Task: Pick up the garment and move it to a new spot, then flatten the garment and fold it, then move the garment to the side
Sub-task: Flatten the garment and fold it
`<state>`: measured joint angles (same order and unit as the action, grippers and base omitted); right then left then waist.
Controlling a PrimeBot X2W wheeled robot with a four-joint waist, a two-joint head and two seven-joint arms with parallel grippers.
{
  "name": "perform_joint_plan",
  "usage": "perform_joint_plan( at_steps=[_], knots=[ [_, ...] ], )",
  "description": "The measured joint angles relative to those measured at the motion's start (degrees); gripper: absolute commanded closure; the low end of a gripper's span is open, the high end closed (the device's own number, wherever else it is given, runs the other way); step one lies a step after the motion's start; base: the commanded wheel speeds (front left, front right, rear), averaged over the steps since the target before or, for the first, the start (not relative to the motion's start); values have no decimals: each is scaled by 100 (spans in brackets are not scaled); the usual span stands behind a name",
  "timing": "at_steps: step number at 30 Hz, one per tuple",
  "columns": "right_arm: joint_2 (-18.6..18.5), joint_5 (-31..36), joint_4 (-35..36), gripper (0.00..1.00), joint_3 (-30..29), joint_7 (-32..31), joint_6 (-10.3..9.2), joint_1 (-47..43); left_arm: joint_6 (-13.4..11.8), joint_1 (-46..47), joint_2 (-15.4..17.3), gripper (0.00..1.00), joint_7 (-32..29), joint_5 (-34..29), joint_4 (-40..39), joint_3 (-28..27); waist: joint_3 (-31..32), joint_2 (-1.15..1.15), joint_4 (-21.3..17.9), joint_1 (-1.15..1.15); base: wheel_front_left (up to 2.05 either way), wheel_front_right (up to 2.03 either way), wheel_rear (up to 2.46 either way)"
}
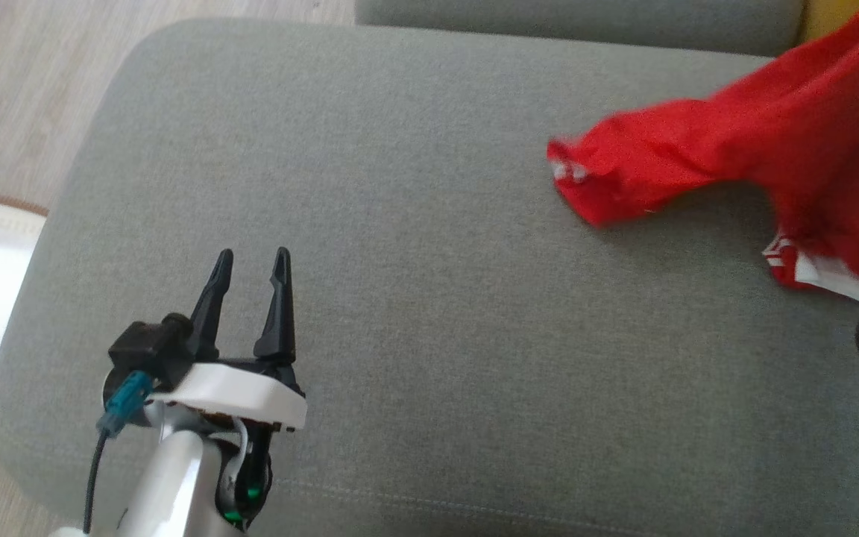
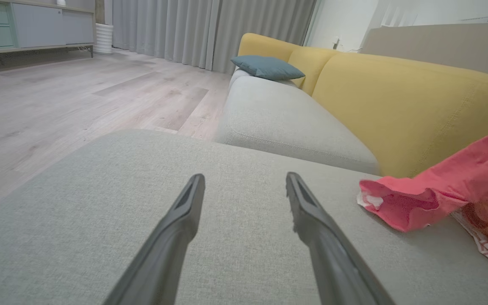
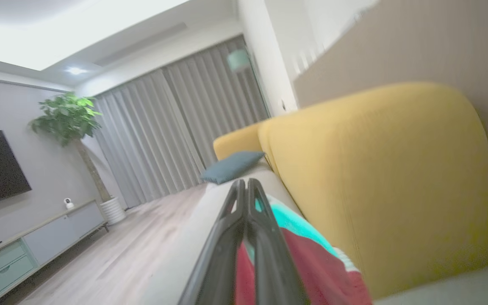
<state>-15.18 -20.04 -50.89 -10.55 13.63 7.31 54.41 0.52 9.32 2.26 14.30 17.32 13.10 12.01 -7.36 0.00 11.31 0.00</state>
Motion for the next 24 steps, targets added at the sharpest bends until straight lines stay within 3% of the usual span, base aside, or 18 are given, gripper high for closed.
perform_joint_plan(
  at_steps=[6, 10, 15, 22, 23, 24],
  knots=[
    [193, 49, 746, 100, 838, -205, -1, 7, 0, -1, 0, 0, 0, 0, -5, 22, 143, 0, -83, 0, 0, 0, 0],
    [632, 87, 1113, 100, 1652, -370, -1, -318, 0, -1, 2, 0, 0, 7, -9, 59, 123, 0, -32, 0, 0, 0, 0],
    [1055, -132, 1090, 100, 2878, -464, 0, -1032, 0, 2, 4, 0, 0, 9, -4, 210, 56, 0, 90, 0, 0, 0, 0],
    [1102, -697, 748, 100, 4692, -335, -1, -1534, -5, 8, 3, 0, 0, 133, 20, 427, -6, 0, 308, 0, 0, 0, 0],
    [1104, -804, 734, 86, 4901, -304, -1, -1531, -9, 8, 4, 0, 0, 152, 22, 441, -15, 0, 332, 0, 0, 0, 0],
    [1106, -895, 725, 34, 5091, -280, -1, -1524, -11, 8, 9, 0, 0, 153, 30, 445, -22, 0, 351, 0, 0, 0, 0]
  ],
)
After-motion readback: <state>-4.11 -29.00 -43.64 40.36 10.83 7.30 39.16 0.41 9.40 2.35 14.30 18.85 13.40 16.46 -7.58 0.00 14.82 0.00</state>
